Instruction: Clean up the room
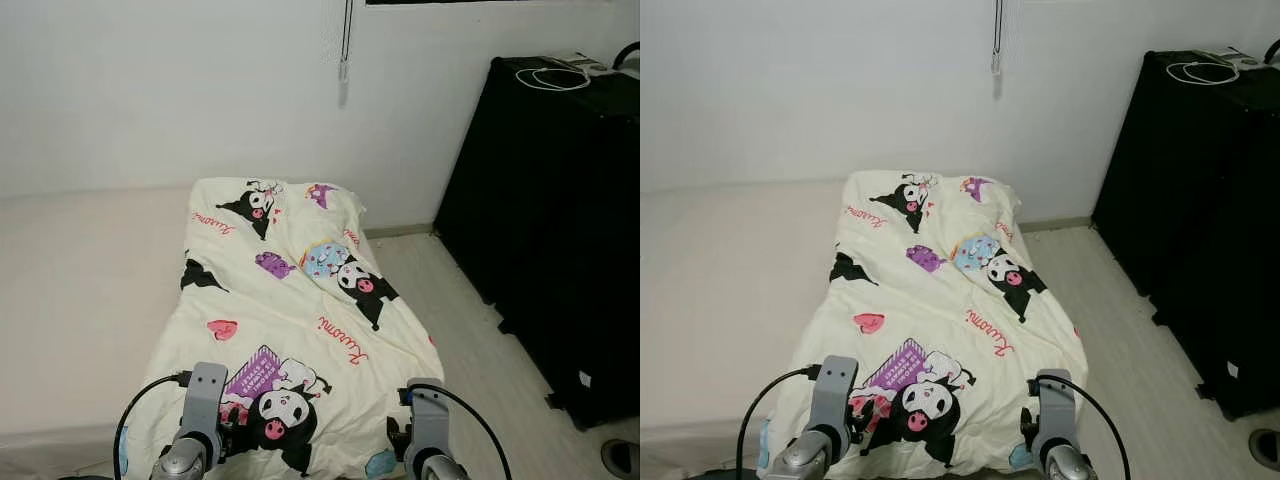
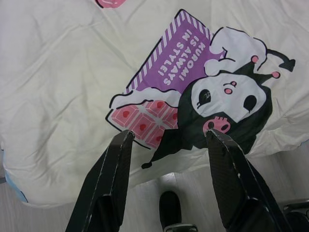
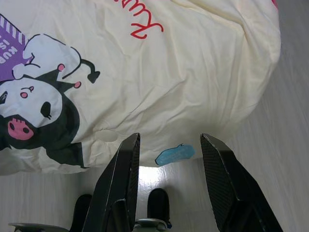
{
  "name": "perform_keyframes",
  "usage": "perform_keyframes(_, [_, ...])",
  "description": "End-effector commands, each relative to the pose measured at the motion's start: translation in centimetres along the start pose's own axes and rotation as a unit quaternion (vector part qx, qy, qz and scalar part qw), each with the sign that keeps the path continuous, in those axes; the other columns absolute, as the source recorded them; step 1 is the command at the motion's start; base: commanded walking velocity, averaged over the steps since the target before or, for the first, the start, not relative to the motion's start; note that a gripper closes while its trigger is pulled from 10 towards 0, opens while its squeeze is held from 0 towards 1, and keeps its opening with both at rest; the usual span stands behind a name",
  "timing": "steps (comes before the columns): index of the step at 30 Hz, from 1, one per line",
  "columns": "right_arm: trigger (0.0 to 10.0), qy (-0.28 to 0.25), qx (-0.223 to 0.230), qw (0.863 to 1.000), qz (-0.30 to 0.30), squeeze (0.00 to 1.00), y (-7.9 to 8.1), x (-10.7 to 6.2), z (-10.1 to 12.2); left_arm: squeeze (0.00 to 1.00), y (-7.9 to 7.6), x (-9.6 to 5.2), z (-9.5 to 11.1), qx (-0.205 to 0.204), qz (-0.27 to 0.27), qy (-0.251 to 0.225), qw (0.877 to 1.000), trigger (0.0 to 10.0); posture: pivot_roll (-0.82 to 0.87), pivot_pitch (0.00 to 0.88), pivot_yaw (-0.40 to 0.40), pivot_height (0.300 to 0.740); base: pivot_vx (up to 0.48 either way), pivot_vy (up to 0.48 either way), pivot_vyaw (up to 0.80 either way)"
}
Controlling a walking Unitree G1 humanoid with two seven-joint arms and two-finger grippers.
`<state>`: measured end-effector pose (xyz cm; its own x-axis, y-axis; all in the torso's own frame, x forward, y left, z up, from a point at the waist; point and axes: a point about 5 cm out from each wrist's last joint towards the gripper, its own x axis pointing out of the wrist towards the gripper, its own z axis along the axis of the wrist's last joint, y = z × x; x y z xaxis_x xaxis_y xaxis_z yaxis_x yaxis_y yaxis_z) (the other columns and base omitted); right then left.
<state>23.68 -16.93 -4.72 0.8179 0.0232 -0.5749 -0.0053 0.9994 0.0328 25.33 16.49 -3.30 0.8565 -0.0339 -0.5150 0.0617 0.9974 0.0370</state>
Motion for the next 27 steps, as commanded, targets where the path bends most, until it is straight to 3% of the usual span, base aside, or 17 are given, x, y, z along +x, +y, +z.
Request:
perform_keyframes(1, [10.0, 0.012, 0.003, 1.000, -0.002, 0.00, 0.03, -0.20, -0.67, 0.00, 0.31, -0.33, -0.86, 0.002, 0.003, 0.014, 1.000, 10.0, 0.03, 0.106, -0.017, 0.734, 0.000, 0.000, 0.00])
perform_keyframes(27, [10.0, 0.011, 0.001, 1.000, -0.001, 0.00, 0.06, -0.13, -0.52, 0.00, -0.16, -0.26, -0.80, 0.001, -0.003, 0.014, 1.000, 10.0, 0.03, 0.105, -0.018, 0.734, 0.000, 0.000, 0.00])
